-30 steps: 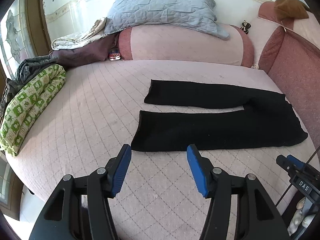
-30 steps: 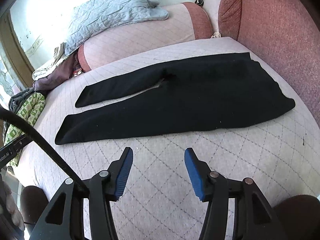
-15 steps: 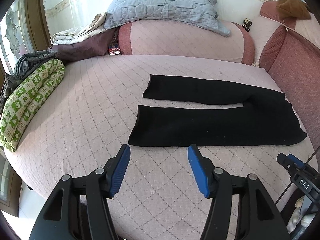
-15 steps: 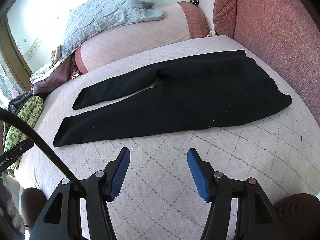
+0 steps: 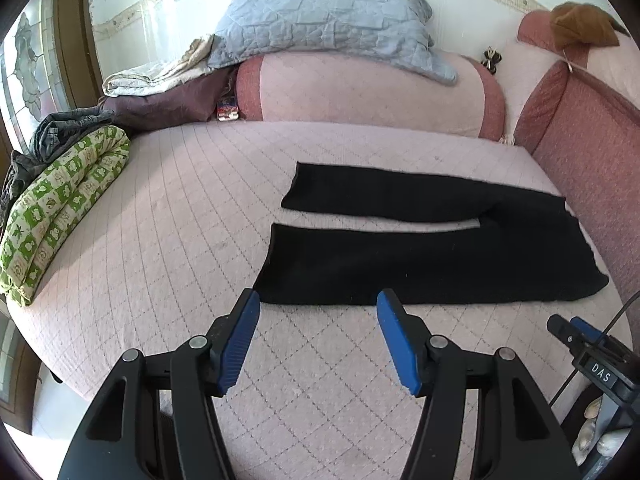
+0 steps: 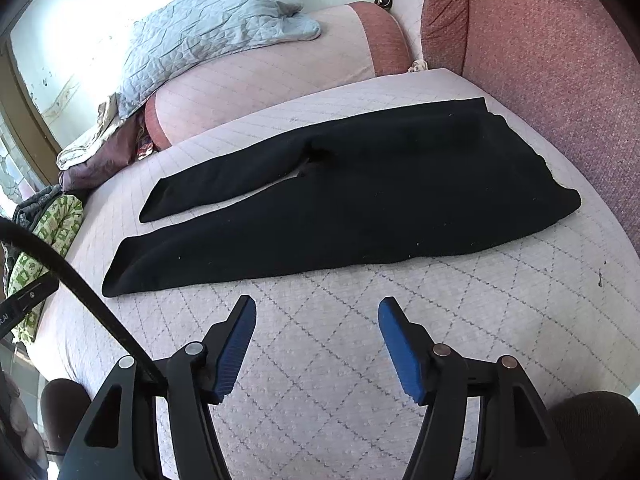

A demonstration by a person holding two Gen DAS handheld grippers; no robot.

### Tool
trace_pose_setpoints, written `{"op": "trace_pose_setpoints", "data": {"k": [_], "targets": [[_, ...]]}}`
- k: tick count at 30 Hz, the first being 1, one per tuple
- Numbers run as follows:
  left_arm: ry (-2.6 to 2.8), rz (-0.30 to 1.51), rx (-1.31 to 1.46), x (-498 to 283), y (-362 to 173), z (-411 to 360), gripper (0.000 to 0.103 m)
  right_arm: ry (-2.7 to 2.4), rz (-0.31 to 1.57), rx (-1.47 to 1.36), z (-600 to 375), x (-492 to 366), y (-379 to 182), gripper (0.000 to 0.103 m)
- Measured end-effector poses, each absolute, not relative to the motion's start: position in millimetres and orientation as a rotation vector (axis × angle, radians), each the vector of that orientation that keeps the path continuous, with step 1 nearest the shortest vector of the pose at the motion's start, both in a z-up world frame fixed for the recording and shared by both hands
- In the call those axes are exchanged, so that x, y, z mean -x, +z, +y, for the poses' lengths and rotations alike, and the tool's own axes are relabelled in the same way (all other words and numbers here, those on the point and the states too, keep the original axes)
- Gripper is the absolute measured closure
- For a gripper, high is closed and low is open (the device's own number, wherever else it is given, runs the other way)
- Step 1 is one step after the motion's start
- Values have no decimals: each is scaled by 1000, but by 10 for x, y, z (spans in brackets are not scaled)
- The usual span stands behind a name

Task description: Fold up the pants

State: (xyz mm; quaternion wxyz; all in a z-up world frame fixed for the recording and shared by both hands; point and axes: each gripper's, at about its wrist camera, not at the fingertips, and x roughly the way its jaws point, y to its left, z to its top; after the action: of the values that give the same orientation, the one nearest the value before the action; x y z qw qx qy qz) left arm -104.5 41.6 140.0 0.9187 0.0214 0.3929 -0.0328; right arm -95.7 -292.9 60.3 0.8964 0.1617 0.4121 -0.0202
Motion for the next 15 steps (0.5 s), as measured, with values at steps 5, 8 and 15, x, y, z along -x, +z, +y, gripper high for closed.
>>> {"op": "trace_pose_setpoints", "data": {"k": [5, 8, 15], "targets": [[-16, 627, 59, 1204, 1668, 562, 6, -41, 835, -312, -2911, 945, 681, 34], [45, 498, 110, 1256, 1892, 675, 0, -39, 812, -276, -2896, 912, 781, 33], [-15, 637, 152, 631, 2057, 807, 0, -10, 779, -210, -3014, 640, 1072, 28]]}}
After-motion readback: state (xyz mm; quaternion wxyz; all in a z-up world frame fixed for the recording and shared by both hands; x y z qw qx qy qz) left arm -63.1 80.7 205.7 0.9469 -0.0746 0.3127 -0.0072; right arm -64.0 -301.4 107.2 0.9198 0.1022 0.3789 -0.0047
